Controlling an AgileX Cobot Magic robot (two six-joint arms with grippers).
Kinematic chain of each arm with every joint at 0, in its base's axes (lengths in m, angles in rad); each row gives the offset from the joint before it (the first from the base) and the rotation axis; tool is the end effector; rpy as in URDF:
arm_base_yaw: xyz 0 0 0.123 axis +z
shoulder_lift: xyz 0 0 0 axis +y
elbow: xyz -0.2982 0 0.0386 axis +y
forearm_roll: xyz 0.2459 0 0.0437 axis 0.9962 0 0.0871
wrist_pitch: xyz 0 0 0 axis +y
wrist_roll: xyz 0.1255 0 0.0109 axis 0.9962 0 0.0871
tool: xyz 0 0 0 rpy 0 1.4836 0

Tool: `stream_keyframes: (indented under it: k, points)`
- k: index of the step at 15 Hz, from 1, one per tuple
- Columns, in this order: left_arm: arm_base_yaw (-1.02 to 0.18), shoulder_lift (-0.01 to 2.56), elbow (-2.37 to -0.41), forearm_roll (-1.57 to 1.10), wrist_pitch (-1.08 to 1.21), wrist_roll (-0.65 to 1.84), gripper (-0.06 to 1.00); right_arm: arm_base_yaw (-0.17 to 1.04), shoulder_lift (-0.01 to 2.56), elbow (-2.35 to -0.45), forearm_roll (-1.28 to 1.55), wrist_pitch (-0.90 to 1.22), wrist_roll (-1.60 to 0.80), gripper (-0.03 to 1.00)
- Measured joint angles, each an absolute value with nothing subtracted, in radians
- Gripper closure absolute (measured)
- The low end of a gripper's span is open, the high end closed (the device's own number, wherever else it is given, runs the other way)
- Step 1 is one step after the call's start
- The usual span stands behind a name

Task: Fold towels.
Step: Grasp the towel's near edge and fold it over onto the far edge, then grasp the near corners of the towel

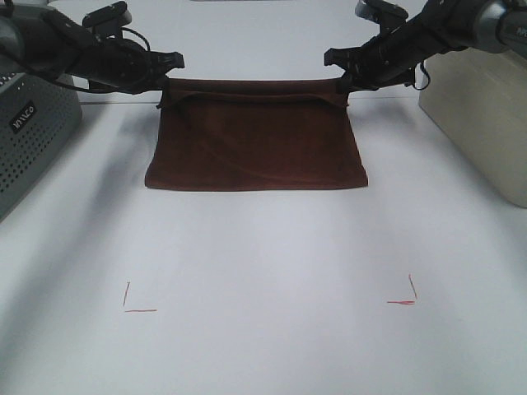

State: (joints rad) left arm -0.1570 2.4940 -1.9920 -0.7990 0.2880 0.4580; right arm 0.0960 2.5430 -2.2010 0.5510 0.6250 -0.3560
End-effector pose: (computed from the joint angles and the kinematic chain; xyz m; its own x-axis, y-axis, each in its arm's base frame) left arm 0.5868 -0.1189 0.1205 -0.6433 -0.2099 -0.7362 0.1207 0.9218 -0.3683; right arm 0.5909 0.0957 0.1313 -0.7462 0.0296 -0.6651 -0.2245 0.9293 0.2932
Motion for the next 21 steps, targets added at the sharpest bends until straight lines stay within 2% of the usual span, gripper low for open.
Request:
stream_keyframes:
  k: [3,5,6,7,8,9,10,12,15,18,21]
  points:
    - [-0.182,2.557,-2.071,-0.799,0.259,0.478,0.92,0.096,2.558,-2.201,0.552,0.570,-0.379,0.97]
    - [-0.189,2.568,-2.076,-0.799,0.247,0.489,0.80,0.096,2.558,-2.201,0.568,0.556,-0.379,0.94]
    - [-0.189,2.570,-2.076,-0.799,0.235,0.491,0.67,0.096,2.558,-2.201,0.580,0.555,-0.379,0.84]
    - [-0.188,2.570,-2.076,-0.799,0.233,0.491,0.52,0.096,2.558,-2.201,0.587,0.556,-0.379,0.70]
    - [-0.188,2.570,-2.077,-0.799,0.230,0.491,0.36,0.096,2.558,-2.201,0.589,0.559,-0.379,0.51]
    - [-0.188,2.570,-2.078,-0.799,0.230,0.491,0.24,0.096,2.558,-2.201,0.589,0.568,-0.379,0.35]
    - [-0.188,2.570,-2.078,-0.799,0.231,0.491,0.16,0.096,2.556,-2.201,0.582,0.588,-0.379,0.23]
    - [-0.188,2.567,-2.078,-0.798,0.245,0.491,0.14,0.096,2.553,-2.201,0.562,0.631,-0.379,0.16]
    - [-0.188,2.548,-2.078,-0.768,0.375,0.470,0.13,0.096,2.520,-2.201,0.531,0.791,-0.375,0.15]
    - [-0.188,2.520,-2.081,-0.630,0.585,0.282,0.13,0.096,2.508,-2.204,0.493,1.018,-0.291,0.15]
    - [-0.185,2.467,-2.083,-0.447,0.751,0.112,0.14,0.096,2.508,-2.209,0.475,1.158,-0.230,0.15]
